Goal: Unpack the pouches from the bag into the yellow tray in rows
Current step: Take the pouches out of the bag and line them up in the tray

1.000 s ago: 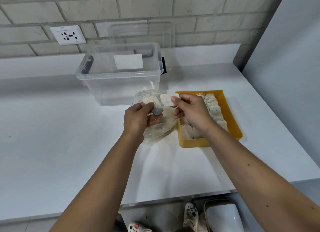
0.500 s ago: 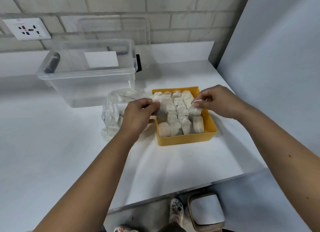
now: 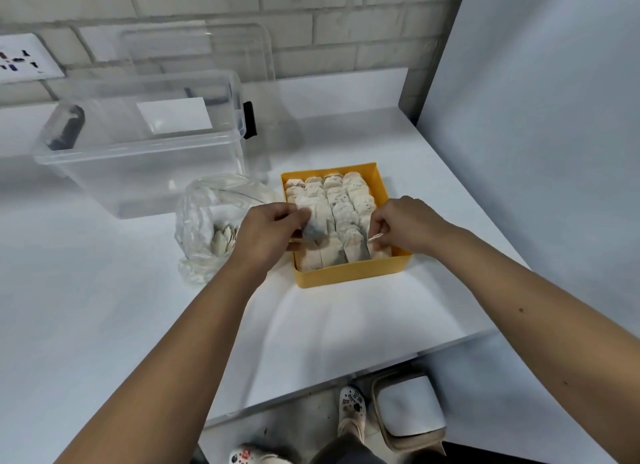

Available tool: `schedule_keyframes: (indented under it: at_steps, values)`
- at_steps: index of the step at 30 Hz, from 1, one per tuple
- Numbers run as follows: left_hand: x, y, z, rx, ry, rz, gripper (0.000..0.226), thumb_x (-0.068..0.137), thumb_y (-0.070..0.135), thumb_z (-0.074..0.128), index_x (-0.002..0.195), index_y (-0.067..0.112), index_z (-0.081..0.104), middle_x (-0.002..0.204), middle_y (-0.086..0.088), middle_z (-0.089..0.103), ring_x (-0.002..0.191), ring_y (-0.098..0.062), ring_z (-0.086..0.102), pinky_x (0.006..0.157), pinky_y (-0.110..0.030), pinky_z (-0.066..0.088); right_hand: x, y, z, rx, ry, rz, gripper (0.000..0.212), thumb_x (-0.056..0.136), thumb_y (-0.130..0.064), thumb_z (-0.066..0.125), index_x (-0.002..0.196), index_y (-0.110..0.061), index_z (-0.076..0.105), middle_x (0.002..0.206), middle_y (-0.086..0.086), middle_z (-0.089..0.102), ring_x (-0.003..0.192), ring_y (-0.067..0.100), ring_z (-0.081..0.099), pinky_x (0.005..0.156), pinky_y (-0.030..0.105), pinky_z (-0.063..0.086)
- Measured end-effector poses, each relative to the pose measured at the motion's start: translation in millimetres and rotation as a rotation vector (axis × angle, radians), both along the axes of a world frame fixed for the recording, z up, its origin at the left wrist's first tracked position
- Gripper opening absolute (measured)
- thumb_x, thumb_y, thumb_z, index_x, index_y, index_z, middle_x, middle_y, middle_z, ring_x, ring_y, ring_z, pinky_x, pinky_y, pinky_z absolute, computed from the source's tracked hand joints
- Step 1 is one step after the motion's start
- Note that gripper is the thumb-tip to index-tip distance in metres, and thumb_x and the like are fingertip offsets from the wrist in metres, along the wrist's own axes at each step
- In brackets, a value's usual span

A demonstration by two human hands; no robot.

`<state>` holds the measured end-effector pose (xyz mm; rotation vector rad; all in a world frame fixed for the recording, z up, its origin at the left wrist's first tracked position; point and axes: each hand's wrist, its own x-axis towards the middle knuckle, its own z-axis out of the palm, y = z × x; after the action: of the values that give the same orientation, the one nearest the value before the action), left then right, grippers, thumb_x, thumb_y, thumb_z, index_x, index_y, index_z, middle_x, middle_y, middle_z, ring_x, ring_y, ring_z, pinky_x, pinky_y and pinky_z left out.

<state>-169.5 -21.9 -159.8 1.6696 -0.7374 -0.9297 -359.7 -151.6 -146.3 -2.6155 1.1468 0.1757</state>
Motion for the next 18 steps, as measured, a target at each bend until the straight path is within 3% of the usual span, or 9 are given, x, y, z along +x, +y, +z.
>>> schedule_keyframes:
  at_steps: [7,10,13,16,18]
  values:
    - [1.2,1.8,0.8,0.016,0.098,-0.024,0.017,0.091,0.015,0.071,0.091,-0.002,0.074,0.093,-0.021,0.074,0.077,-0.028,0.073,0.069,-0.033,0.062,4.2,7.1,-4.2,-0.12,0.008,-0.012,0.011,0.08,-0.025,0.074,0.087,-0.022,0.066,0.077,-0.009,0.059,0.082,0.016,0.057,0.071,0.03,0.036]
    - [-1.1,2.2,2.9,0.018,0.115,-0.031,0.012,0.088,0.014,0.074,0.087,0.003,0.075,0.085,-0.015,0.074,0.071,-0.023,0.072,0.065,-0.03,0.062,1.2,6.6,-3.5,-0.054,-0.067,-0.046,0.027,0.076,-0.027,0.079,0.096,-0.019,0.064,0.086,-0.005,0.063,0.088,0.019,0.059,0.072,0.032,0.045]
    - [-5.3,0.8,6.4,0.026,0.133,-0.035,0.009,0.085,0.014,0.076,0.085,0.005,0.074,0.077,-0.009,0.071,0.064,-0.018,0.07,0.059,-0.026,0.06,-0.7,6.1,4.1,-0.018,-0.305,-0.075,0.028,0.077,-0.027,0.08,0.099,-0.018,0.066,0.092,-0.004,0.068,0.086,0.008,0.062,0.077,0.025,0.049]
    - [-9.7,-0.6,8.2,0.037,0.149,-0.049,0.012,0.083,0.015,0.078,0.087,0.004,0.073,0.078,-0.011,0.07,0.063,-0.019,0.069,0.057,-0.025,0.059,6.5,15.6,17.1,0.169,-0.616,-0.131,0.016,0.083,-0.027,0.076,0.095,-0.018,0.071,0.088,-0.007,0.069,0.067,-0.011,0.056,0.063,0.005,0.04]
    - [-12.7,-1.4,9.6,0.035,0.145,-0.061,0.013,0.082,0.017,0.079,0.086,0.005,0.074,0.08,-0.011,0.071,0.065,-0.019,0.07,0.058,-0.025,0.059,12.6,22.7,22.0,0.246,-0.629,-0.129,0.019,0.082,-0.034,0.077,0.095,-0.021,0.071,0.088,-0.011,0.068,0.062,-0.013,0.054,0.059,0.005,0.038]
